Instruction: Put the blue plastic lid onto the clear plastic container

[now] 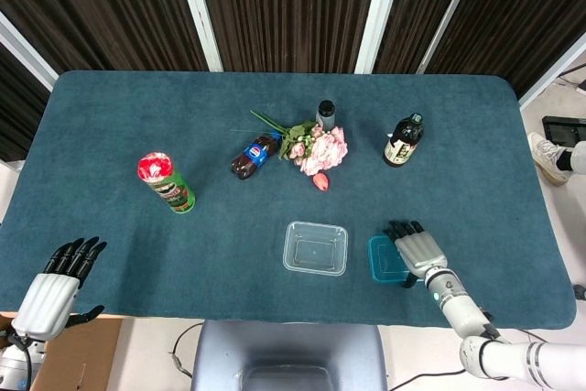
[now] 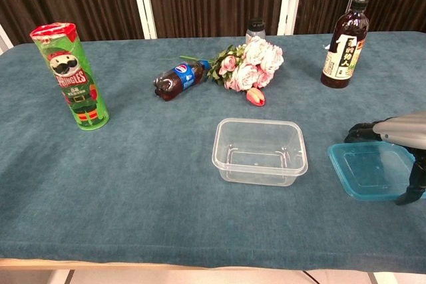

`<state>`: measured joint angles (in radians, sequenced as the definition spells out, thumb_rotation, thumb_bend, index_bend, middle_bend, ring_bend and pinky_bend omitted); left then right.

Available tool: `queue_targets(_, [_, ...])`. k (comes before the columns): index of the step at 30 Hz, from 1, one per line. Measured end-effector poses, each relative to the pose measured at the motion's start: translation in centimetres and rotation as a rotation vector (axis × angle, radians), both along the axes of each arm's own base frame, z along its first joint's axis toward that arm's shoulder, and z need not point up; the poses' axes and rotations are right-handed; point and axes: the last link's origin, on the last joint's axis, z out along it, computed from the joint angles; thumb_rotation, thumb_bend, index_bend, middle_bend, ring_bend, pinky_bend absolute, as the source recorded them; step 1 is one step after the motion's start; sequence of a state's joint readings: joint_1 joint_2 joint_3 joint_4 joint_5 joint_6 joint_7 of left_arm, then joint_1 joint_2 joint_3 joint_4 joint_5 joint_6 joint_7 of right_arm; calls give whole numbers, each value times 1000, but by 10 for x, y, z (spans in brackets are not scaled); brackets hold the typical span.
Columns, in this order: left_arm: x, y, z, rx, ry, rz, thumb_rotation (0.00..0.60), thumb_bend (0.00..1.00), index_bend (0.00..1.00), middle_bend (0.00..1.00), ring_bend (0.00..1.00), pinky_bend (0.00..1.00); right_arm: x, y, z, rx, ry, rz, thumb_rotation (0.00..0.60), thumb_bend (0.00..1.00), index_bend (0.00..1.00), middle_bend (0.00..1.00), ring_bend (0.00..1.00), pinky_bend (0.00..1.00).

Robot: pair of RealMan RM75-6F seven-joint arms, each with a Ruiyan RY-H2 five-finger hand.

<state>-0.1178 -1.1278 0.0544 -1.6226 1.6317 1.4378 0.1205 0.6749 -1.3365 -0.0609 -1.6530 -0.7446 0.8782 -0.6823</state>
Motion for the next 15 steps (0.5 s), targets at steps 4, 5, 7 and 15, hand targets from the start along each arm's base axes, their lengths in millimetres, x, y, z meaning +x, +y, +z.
queue_targets(4, [0,0,0,-1,0,-2,600,454,0,53,30,110,0,0,0,-7,-1,0,600,192,491,113,0,0])
queue_targets(5, [0,0,0,-1,-1,-2,600,454,0,53,30,110,1,-1,1,-10,-1,1,600,193,527,137,0,0])
queue_targets(7, [0,0,0,-2,-1,-2,600,454,0,53,30,110,1,-1,1,-19,-2,5,600,195,580,181,3,0])
queue_targets(15, [0,0,0,-5,-2,0,600,453,0,52,29,110,-1,-1,-1,-43,2,22,600,206,722,336,180,195])
